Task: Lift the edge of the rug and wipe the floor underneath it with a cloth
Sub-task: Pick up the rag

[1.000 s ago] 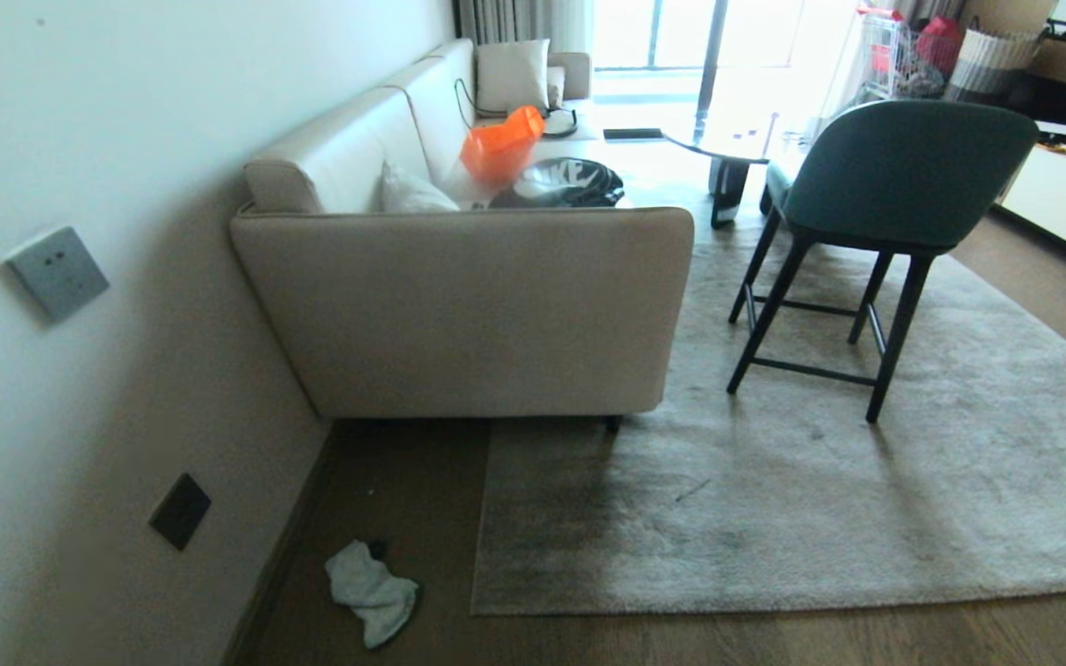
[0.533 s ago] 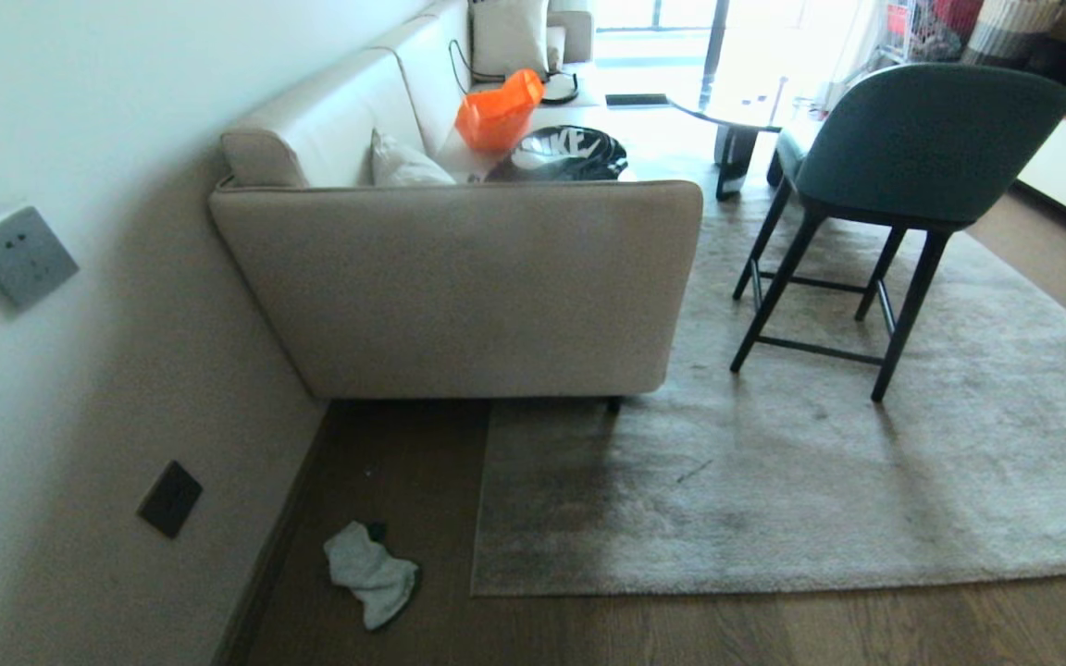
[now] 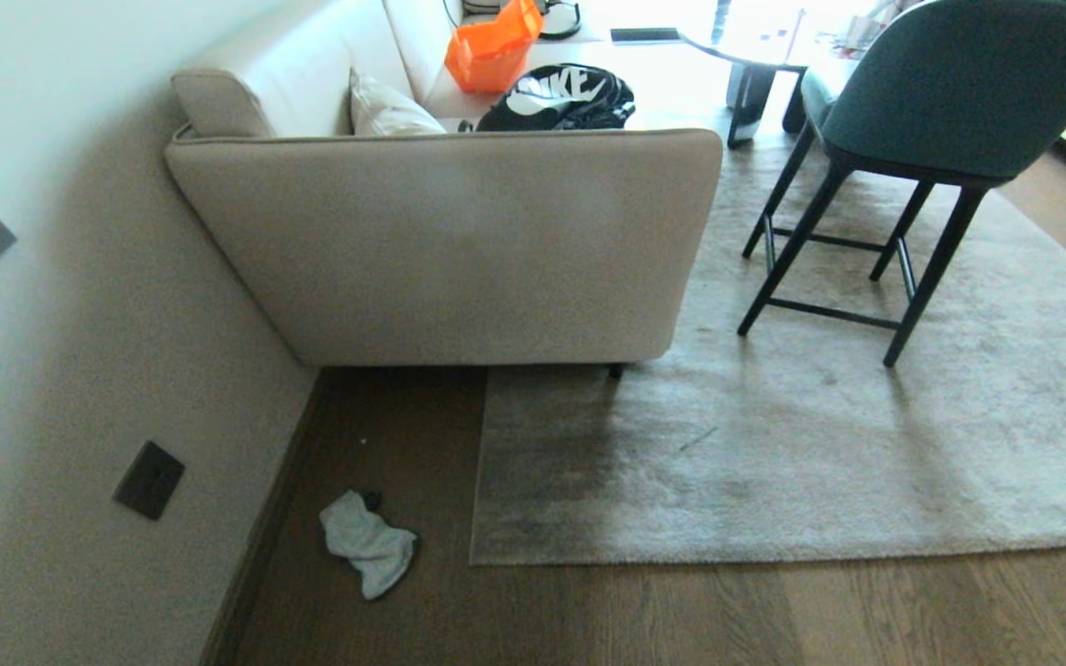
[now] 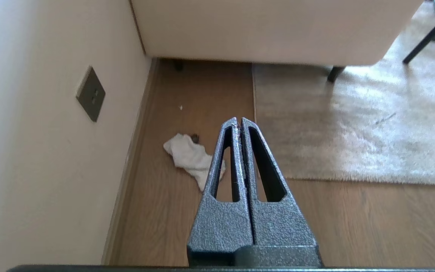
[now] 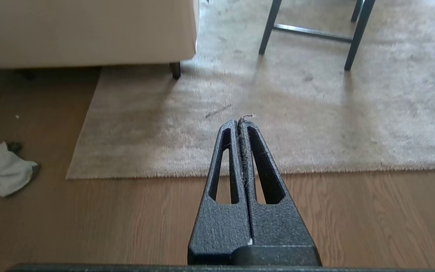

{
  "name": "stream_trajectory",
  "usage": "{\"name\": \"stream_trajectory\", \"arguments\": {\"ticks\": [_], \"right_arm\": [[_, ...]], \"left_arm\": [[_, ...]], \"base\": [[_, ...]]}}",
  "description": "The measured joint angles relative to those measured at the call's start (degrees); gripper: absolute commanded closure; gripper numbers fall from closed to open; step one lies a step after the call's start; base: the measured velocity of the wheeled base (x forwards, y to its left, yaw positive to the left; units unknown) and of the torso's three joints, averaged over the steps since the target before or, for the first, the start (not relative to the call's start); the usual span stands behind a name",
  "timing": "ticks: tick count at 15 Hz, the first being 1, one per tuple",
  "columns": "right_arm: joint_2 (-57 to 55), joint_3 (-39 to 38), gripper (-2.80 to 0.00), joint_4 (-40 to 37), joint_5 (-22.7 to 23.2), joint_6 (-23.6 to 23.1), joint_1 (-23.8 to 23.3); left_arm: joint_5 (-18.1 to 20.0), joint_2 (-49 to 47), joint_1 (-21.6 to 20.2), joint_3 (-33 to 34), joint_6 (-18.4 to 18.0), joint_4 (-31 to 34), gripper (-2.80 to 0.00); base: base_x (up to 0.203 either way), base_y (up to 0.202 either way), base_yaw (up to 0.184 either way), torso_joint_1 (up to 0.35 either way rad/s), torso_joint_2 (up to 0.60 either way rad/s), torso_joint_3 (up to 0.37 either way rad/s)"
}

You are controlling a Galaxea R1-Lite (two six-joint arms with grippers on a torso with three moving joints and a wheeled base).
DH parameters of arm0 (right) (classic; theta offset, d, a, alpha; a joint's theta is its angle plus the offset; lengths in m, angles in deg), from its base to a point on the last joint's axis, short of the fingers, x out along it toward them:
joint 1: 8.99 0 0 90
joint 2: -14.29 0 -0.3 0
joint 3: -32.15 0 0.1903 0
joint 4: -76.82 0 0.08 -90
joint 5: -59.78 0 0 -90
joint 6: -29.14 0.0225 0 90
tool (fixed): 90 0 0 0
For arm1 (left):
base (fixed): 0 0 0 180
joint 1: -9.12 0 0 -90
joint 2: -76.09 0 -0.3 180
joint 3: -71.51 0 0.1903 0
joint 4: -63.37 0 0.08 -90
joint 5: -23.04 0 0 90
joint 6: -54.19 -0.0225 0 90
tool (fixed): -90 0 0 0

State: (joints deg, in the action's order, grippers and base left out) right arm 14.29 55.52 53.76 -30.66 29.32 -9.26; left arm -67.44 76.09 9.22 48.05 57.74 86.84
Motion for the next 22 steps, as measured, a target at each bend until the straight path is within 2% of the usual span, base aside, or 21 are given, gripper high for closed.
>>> {"name": "stream_trajectory", "arguments": {"ticks": [22], "right_arm": [[0.0,0.0,0.0,0.02,0.0,0.04,0.0]], "left_arm": [[-0.07,0.0,0.0,0.0,0.02,-0.02,0.0]], "base": [[0.0,0.0,0.0,0.003,0.0,-0.198]]}}
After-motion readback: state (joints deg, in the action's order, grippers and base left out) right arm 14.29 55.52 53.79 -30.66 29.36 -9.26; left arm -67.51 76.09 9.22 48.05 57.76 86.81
